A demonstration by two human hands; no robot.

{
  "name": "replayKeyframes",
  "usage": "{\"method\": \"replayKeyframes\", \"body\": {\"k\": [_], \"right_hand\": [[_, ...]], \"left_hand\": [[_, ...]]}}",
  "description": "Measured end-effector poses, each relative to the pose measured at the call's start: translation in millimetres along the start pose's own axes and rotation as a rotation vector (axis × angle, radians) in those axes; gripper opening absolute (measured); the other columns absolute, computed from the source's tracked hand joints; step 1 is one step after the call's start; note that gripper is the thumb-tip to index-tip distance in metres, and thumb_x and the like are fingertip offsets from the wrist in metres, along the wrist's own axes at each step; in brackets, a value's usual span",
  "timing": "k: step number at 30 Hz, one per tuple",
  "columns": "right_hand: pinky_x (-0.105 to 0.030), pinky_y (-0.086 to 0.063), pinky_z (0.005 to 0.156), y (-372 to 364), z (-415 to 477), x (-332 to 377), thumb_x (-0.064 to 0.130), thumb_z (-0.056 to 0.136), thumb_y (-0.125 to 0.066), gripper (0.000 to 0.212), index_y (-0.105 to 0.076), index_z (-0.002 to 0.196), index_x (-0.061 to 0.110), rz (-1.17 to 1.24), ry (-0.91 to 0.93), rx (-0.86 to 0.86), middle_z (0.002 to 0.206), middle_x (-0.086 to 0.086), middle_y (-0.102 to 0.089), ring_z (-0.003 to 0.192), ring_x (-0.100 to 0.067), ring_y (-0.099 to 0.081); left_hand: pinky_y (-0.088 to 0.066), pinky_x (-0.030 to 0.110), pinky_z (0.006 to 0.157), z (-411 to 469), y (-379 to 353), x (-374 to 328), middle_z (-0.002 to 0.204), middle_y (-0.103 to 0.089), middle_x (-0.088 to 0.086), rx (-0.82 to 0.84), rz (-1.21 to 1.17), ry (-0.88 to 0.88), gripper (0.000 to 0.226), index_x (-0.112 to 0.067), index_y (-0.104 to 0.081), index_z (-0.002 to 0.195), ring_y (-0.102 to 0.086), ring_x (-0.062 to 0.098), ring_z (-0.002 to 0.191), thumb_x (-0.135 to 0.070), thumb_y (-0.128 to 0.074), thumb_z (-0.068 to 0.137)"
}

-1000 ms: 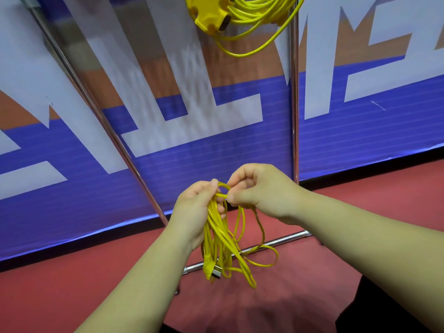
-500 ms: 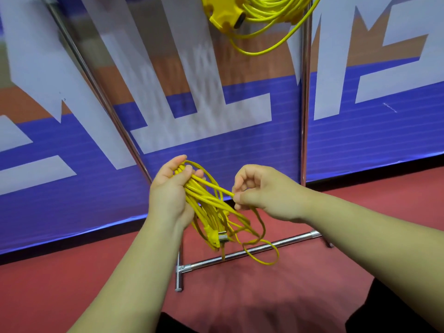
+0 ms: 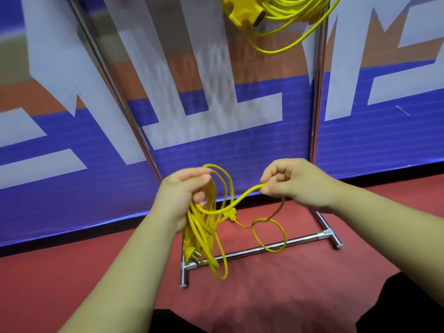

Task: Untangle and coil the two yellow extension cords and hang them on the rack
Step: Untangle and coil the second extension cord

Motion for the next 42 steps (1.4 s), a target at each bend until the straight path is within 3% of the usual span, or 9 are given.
{"method": "replayKeyframes", "body": {"k": [6,12,15,20,24,27,31,35,42], "right_hand": [[-0.017,-0.046,0.059,0,4,11,0.003,0.08,-0.08,0.014,-0.068,0.088,0.002,0.007,0.046,-0.083,0.064,-0.001,-0.069,0.059,-0.007,-0.061],[-0.018,-0.046,0.058,-1,2,13,0.007,0.078,-0.083,0.018,-0.066,0.085,0.008,-0.04,0.053,-0.079,0.072,-0.011,-0.07,0.062,-0.01,-0.062],[-0.023,-0.046,0.063,3,1,10,0.005,0.08,-0.081,0.019,-0.064,0.088,0.01,-0.026,0.039,-0.041,0.077,-0.019,-0.07,0.066,-0.013,-0.061],[-0.038,-0.048,0.076,-4,-1,-7,-0.003,0.085,-0.073,0.02,-0.061,0.098,0.008,-0.01,-0.023,0.121,0.078,-0.007,-0.072,0.073,-0.017,-0.062],[-0.048,-0.051,0.087,0,2,-19,-0.003,0.085,-0.072,0.022,-0.059,0.1,0.006,-0.039,-0.04,0.112,0.093,-0.028,-0.069,0.08,-0.023,-0.062],[-0.053,-0.053,0.089,0,6,-29,-0.002,0.084,-0.074,0.021,-0.06,0.098,0.007,-0.073,-0.047,0.103,0.095,-0.029,-0.069,0.077,-0.024,-0.063],[-0.051,-0.053,0.076,-3,14,-50,0.002,0.083,-0.075,0.019,-0.063,0.095,0.01,-0.146,-0.06,0.059,0.087,-0.019,-0.072,0.071,-0.024,-0.061],[-0.049,-0.056,0.075,-5,23,-73,-0.002,0.083,-0.071,0.017,-0.066,0.092,0.011,-0.244,-0.082,-0.034,0.084,-0.011,-0.074,0.068,-0.021,-0.065],[-0.017,-0.047,0.069,-3,32,-109,0.007,0.084,-0.072,0.019,-0.067,0.08,0.024,-0.507,-0.152,-0.09,0.082,0.01,-0.071,0.081,-0.013,-0.068]], "left_hand": [[-0.035,0.023,0.043,-17,-33,8,0.061,-0.05,0.001,0.213,0.238,0.023,0.009,-0.012,-0.079,0.085,-0.034,0.011,0.044,-0.02,-0.077,0.085],[-0.035,0.02,0.043,-32,-56,10,0.054,-0.053,0.002,0.339,0.512,-0.012,0.012,-0.009,-0.079,0.081,-0.04,0.013,0.041,-0.016,-0.087,0.075],[-0.036,0.02,0.046,-27,-54,9,0.05,-0.053,-0.003,0.267,0.562,-0.064,0.008,-0.009,-0.077,0.081,-0.042,0.012,0.04,-0.015,-0.083,0.08],[-0.041,0.023,0.045,-18,-40,-8,0.044,-0.049,-0.003,0.084,0.553,-0.216,0.007,-0.015,-0.074,0.08,-0.044,0.014,0.038,-0.014,-0.078,0.085],[-0.044,0.024,0.044,-10,-22,-21,0.049,-0.05,0.0,-0.056,0.477,-0.303,0.013,-0.022,-0.074,0.077,-0.046,0.015,0.041,-0.013,-0.076,0.087],[-0.044,0.024,0.043,-5,-8,-25,0.057,-0.053,0.007,-0.152,0.367,-0.318,0.01,-0.018,-0.073,0.083,-0.044,0.014,0.041,-0.011,-0.073,0.089],[-0.045,0.024,0.043,-2,2,-22,0.068,-0.054,0.015,-0.188,0.29,-0.315,0.011,-0.017,-0.071,0.084,-0.042,0.011,0.04,-0.01,-0.071,0.092],[-0.045,0.024,0.044,2,14,-20,0.057,-0.055,0.002,-0.213,0.217,-0.281,0.002,-0.013,-0.072,0.094,-0.043,0.01,0.042,-0.012,-0.07,0.093],[-0.043,0.025,0.043,3,33,-18,0.061,-0.055,0.001,-0.205,0.11,-0.256,0.003,-0.011,-0.07,0.097,-0.042,0.012,0.045,-0.011,-0.068,0.094]]}}
Point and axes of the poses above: each hand's wrist, its own z-axis towards the middle knuckle, its own y-axis out of the back of the hand, x = y × z, the point moved 6 cm from there along z, towards the middle knuckle
